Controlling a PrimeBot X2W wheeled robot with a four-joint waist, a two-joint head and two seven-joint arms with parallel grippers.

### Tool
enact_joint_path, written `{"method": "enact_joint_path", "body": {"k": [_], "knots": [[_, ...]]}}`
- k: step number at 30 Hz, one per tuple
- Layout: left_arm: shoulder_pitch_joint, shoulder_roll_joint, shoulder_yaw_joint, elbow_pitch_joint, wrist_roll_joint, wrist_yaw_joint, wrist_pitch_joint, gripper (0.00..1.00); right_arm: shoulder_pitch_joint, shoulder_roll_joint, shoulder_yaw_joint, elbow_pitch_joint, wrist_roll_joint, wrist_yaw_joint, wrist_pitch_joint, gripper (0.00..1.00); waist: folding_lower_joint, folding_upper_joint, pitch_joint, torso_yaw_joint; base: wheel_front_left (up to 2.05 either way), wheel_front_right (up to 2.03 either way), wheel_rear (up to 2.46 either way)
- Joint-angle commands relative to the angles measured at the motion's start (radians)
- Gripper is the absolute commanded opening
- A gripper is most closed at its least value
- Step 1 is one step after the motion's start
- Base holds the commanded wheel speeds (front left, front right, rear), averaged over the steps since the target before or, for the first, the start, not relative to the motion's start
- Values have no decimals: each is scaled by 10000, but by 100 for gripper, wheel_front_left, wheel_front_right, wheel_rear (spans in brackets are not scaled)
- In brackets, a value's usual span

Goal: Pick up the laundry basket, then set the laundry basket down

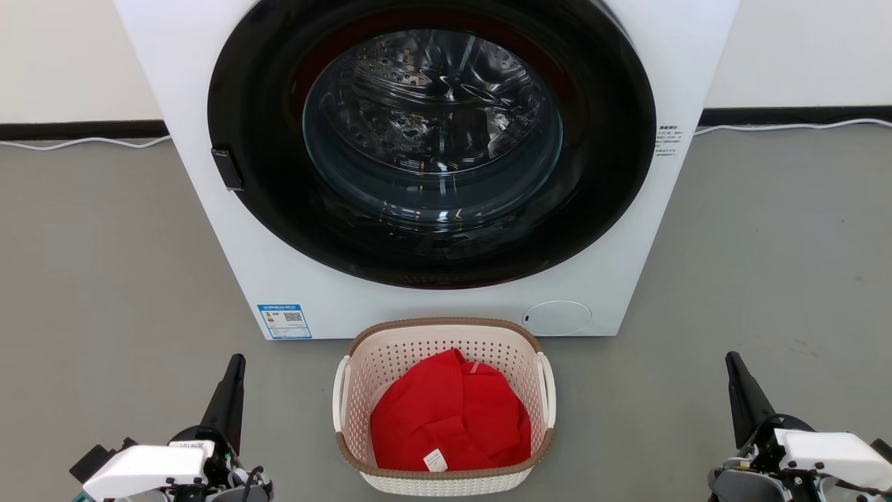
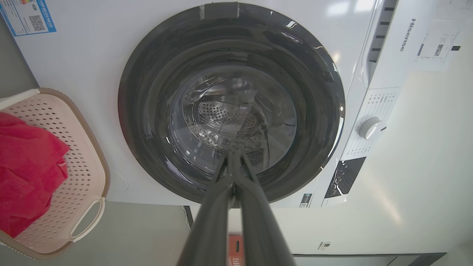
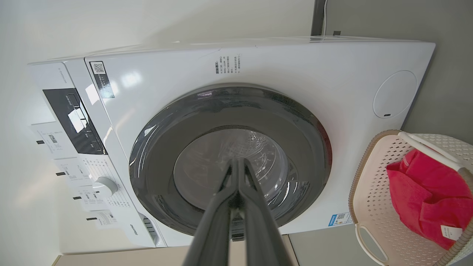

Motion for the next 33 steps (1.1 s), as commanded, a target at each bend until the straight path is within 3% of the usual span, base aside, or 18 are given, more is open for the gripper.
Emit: {"method": "enact_joint_path", "body": {"k": [1, 33], "knots": [[-520, 112, 287, -224, 18, -73, 60, 0, -579, -37, 187, -290, -29, 2, 102, 0, 0, 0, 0, 0, 0, 0, 0], [-520, 112, 287, -224, 18, -73, 60, 0, -579, -37, 187, -290, -29, 2, 102, 0, 0, 0, 0, 0, 0, 0, 0]]}}
